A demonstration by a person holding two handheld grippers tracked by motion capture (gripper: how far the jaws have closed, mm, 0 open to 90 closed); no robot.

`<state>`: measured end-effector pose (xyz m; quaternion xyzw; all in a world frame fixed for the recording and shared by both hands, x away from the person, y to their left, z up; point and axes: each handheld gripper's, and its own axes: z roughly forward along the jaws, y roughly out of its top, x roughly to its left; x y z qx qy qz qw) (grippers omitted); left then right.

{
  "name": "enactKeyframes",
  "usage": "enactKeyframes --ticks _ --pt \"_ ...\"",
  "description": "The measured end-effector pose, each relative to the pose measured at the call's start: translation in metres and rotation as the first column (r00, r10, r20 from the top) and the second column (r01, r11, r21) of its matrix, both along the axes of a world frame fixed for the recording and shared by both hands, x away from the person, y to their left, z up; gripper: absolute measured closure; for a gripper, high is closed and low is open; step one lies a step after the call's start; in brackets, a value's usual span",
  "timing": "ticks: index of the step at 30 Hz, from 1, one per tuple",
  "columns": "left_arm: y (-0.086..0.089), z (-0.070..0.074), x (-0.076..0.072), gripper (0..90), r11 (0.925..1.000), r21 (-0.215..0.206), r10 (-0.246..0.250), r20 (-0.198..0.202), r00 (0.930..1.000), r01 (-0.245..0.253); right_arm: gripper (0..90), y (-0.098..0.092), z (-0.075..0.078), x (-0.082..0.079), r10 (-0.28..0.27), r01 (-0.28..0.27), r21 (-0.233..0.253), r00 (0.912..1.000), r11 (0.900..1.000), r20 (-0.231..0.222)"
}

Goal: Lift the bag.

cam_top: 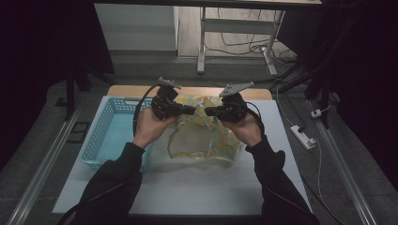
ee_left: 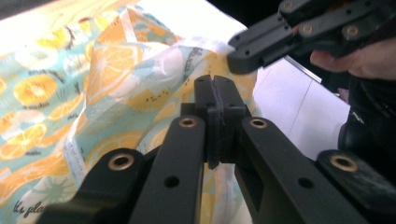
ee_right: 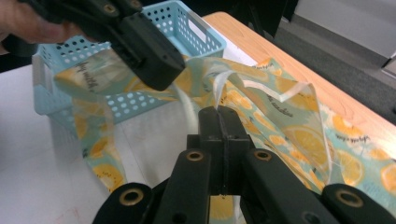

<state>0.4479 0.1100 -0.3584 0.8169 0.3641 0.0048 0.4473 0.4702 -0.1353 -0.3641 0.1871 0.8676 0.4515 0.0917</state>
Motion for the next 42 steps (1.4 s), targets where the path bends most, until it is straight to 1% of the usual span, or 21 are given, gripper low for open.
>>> enactKeyframes --ticks 4,9,11,16,17,19,21,27,30,34,37,40,42 --pt "0.002 0.012 0.002 89.7 0.9999 -0.016 0.002 0.014 0.9999 -0.001 90.0 0.002 0.009 -0.002 0.008 -0.008 0.012 0.9999 1.0 0.01" --pt "0.004 0.027 0.006 89.7 0.9987 -0.051 -0.003 0.03 0.9995 0.004 90.0 0.005 0.021 -0.005 0.014 -0.015 0.018 0.9994 1.0 0.03" --pt "0.004 0.033 0.007 89.7 0.9983 -0.058 -0.003 0.037 0.9993 0.005 90.0 0.005 0.026 -0.006 0.017 -0.018 0.024 0.9992 1.0 0.036" --pt "0.002 0.044 0.009 89.8 0.9968 -0.079 0.004 0.05 0.9987 0.0 90.0 0.006 0.04 -0.006 0.025 -0.026 0.023 0.9985 0.999 0.05" --pt "0.002 0.046 0.009 89.7 0.9969 -0.078 0.007 0.057 0.9984 -0.002 90.0 0.006 0.043 -0.006 0.025 -0.026 0.02 0.9981 0.999 0.056" --pt "0.001 0.052 0.01 89.7 0.996 -0.089 0.009 0.062 0.998 -0.003 90.0 0.005 0.049 -0.006 0.028 -0.029 0.029 0.9978 0.999 0.06" --pt "0.0 0.057 0.011 89.7 0.9958 -0.092 0.014 0.072 0.9973 -0.008 90.0 0.005 0.055 -0.006 0.028 -0.03 0.032 0.9975 0.999 0.065" --pt "-0.001 0.074 0.012 89.7 0.9946 -0.102 0.029 0.104 0.9941 -0.018 90.0 0.004 0.072 -0.007 0.022 -0.026 0.044 0.996 0.999 0.086" --pt "-0.002 0.08 0.014 89.7 0.9938 -0.109 0.034 0.11 0.9933 -0.022 90.0 0.003 0.08 -0.007 0.016 -0.02 0.041 0.9949 0.999 0.1" --pt "-0.001 0.086 0.016 89.7 0.9909 -0.132 0.041 0.114 0.9926 -0.025 90.0 0.003 0.09 -0.006 0.007 -0.011 0.036 0.9933 0.999 0.115" --pt "-0.001 0.093 0.016 89.7 0.9893 -0.143 0.048 0.126 0.9909 -0.03 90.0 0.004 0.099 -0.007 0.003 -0.007 0.037 0.9919 0.999 0.127" --pt "0.0 0.102 0.016 89.7 0.9884 -0.148 0.056 0.145 0.9879 -0.035 90.0 0.004 0.108 -0.009 0.0 -0.007 0.045 0.9897 0.999 0.143" --pt "0.0 0.108 0.015 89.7 0.9862 -0.161 0.063 0.158 0.9855 -0.038 90.0 0.005 0.115 -0.01 -0.002 -0.006 0.051 0.9876 0.999 0.157"
